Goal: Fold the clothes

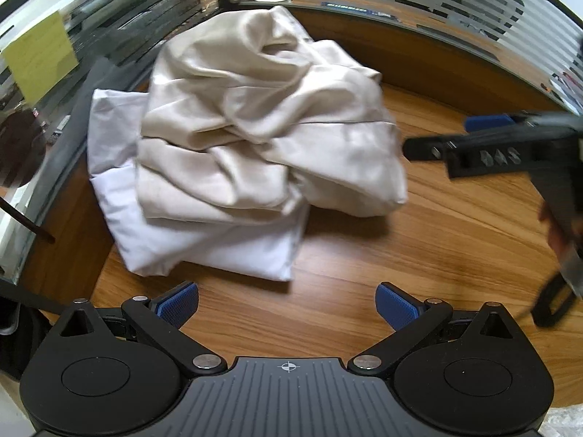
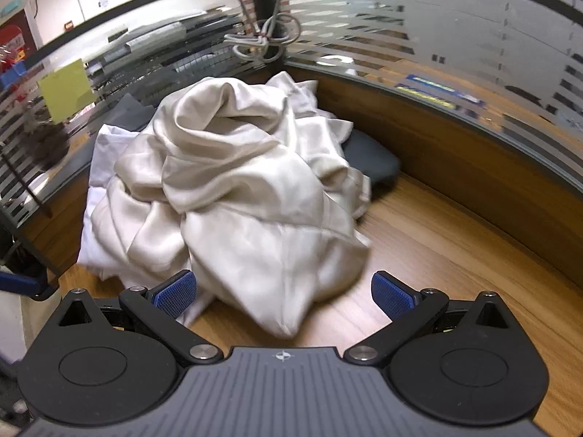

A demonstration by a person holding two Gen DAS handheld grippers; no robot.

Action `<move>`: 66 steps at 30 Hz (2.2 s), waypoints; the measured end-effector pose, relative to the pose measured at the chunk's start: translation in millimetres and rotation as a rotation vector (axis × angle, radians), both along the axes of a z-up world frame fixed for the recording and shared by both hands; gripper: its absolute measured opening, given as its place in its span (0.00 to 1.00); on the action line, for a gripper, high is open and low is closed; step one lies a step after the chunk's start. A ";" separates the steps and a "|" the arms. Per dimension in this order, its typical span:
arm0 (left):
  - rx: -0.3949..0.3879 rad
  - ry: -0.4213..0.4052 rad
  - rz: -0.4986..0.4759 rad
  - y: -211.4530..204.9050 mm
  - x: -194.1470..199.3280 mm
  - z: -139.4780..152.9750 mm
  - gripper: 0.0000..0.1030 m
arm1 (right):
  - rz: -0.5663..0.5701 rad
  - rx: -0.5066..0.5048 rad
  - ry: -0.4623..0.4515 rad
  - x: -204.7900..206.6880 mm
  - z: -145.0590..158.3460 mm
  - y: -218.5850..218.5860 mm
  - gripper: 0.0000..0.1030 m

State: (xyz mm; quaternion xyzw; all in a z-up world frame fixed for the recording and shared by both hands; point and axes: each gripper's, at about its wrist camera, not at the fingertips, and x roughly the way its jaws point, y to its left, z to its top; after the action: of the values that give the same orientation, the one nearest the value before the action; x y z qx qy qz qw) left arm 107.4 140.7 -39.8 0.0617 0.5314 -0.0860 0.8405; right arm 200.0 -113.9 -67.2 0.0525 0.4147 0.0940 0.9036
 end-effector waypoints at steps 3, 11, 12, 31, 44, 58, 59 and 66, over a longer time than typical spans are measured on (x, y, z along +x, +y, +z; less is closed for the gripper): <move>-0.004 0.006 0.006 21.3 8.3 -2.5 1.00 | 0.021 0.001 -0.002 36.9 -7.5 17.3 1.00; 0.025 0.011 0.045 59.2 18.1 -9.0 1.00 | 0.126 0.020 -0.042 114.6 -8.7 69.3 1.00; 0.027 0.011 0.049 62.2 18.3 -9.6 1.00 | 0.146 0.009 -0.048 124.0 -9.2 77.5 1.00; -0.055 0.014 0.212 80.2 10.3 -13.7 1.00 | 0.205 -0.057 -0.016 130.5 -12.3 80.5 0.03; -0.176 0.052 0.239 9.8 -20.0 -19.6 1.00 | -0.039 -0.050 0.051 -25.9 -7.6 -65.4 0.02; -0.139 0.059 0.137 -91.0 -64.3 -34.7 1.00 | -0.225 -0.134 0.283 -217.2 -60.5 -221.0 0.02; -0.140 0.062 0.130 -98.1 -67.7 -36.6 1.00 | -0.231 -0.135 0.294 -230.5 -63.4 -228.5 0.02; -0.121 0.063 0.066 -145.6 -87.8 -45.0 1.00 | -0.222 -0.113 0.315 -294.4 -72.1 -259.9 0.07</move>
State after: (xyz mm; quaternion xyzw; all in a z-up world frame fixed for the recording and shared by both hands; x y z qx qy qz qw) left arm 19.5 -4.9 -84.8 -0.0095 0.5531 -0.0921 0.8279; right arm -94.3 -373.8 -139.3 0.0613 0.5471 -0.0389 0.8339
